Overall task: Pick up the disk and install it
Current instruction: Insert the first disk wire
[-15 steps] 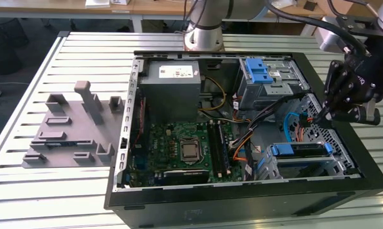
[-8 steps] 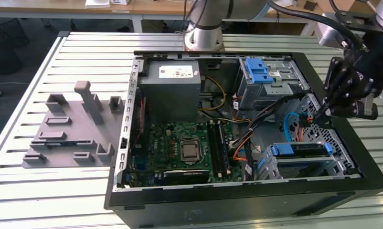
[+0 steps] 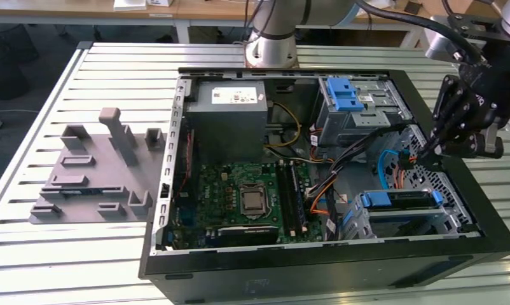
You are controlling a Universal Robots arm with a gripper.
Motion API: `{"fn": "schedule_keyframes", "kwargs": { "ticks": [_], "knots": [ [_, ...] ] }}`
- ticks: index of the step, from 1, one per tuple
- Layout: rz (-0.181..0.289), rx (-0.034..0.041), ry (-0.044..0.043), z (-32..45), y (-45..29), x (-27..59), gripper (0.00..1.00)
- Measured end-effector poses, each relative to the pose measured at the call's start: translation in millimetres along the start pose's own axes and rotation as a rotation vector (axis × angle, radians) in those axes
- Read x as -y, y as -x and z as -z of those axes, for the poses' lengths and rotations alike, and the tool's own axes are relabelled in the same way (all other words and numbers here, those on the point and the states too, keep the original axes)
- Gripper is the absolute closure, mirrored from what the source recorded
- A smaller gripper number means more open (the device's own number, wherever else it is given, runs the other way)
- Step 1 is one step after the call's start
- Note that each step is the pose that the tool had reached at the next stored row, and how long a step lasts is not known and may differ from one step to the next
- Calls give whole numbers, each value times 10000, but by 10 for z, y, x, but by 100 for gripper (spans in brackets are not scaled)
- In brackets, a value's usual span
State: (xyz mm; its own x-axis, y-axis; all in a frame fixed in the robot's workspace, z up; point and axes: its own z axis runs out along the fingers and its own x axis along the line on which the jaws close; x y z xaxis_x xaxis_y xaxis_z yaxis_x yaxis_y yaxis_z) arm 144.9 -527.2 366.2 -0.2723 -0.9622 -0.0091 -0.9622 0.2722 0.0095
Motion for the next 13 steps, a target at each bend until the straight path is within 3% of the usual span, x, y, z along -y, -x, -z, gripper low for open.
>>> {"fn": "schedule_keyframes", "kwargs": {
  "ticks": [2,7,8,13],
  "knots": [
    [-21,-70,-19,-1,15,-5,83],
    [-57,-410,-103,-3,69,-17,82],
    [-58,-446,-96,-6,83,-19,75],
    [-62,-590,-10,-26,156,-29,75]
  ]
}}
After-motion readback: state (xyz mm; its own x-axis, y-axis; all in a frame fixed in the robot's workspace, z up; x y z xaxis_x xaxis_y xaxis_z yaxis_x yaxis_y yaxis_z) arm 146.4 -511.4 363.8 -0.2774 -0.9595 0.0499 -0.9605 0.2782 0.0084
